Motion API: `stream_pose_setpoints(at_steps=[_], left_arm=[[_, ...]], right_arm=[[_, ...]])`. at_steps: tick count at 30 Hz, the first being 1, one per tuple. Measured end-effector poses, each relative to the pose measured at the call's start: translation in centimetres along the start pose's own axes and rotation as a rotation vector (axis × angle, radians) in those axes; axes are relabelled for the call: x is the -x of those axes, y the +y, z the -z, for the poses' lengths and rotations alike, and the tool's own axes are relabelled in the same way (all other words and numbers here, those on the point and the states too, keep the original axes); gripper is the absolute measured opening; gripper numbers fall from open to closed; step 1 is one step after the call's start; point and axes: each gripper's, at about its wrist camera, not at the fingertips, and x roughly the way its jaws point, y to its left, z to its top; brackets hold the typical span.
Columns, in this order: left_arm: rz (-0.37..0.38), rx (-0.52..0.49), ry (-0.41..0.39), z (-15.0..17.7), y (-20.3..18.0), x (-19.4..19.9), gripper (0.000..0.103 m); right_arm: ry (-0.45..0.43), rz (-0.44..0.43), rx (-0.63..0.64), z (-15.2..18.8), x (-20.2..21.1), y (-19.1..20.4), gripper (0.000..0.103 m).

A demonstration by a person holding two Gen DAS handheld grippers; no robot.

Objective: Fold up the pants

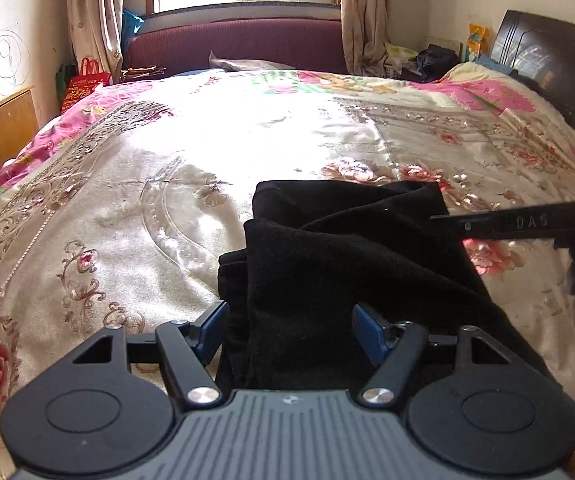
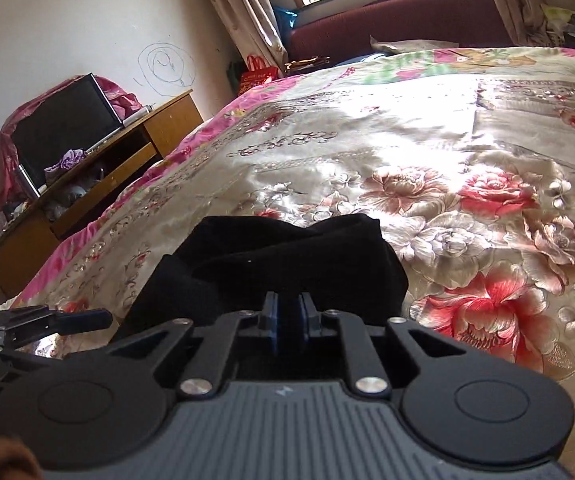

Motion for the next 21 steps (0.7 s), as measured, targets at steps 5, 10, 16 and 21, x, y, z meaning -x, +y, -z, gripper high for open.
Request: stream_pose_setpoints(at_steps=[5, 10, 16, 21], left_arm=[[0.02, 0.016, 0.064, 0.0, 1.3, -3.3, 0.091], [0.033, 0.054, 0.073, 0.6, 2.4, -3.3, 0.1], [-0.023, -0.01, 0.032, 1.2, 1.0, 0.0, 0.099], [-0.058, 0.04, 0.093, 2.1, 1.1, -0.8, 0.1]], right_arm=[[0.111, 0.085, -0.04, -1.3, -5.3, -2.2, 0.011], [0.12, 0.109, -0.039, -0.8, -5.4, -2.2, 0.006], [-0.007, 0.025, -0.02, 0.0, 2.0, 0.1, 0.015], [0.189, 0.05, 0.031, 4.8, 0.4, 1.9, 0.032]])
